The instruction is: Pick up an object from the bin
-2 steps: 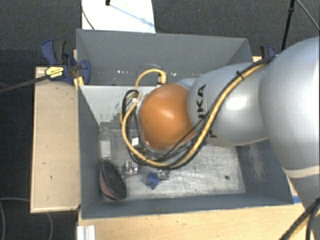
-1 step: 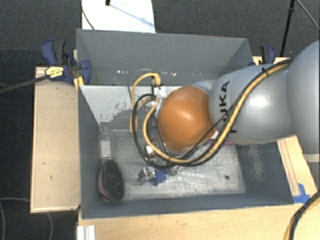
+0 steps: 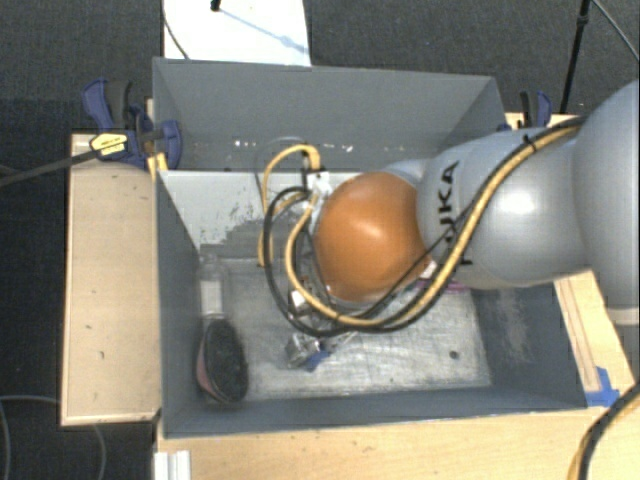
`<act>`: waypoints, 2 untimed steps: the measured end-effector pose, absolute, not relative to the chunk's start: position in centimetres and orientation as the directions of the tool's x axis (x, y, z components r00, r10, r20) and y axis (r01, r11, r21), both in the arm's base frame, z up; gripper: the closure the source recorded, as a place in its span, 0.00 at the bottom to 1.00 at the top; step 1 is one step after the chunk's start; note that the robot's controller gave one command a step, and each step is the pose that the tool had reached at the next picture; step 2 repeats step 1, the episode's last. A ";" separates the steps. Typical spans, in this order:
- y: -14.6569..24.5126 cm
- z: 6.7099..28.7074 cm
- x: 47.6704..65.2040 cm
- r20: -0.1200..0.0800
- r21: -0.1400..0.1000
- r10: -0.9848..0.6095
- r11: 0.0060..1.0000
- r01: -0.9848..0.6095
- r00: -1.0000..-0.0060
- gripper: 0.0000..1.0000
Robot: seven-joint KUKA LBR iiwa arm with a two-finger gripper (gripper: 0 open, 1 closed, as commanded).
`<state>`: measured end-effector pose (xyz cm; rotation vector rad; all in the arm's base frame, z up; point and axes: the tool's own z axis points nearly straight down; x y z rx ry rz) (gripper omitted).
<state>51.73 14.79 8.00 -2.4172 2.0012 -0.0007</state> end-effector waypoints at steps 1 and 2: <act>16.1 25.1 51.3 -0.001 -0.006 -0.865 -0.501 -0.865 0.501 1.00; 16.1 25.1 51.3 -0.001 -0.006 -0.865 -0.501 -0.865 0.501 1.00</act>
Offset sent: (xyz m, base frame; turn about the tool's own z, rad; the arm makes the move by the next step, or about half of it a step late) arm -0.0049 0.0124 0.1678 -0.3387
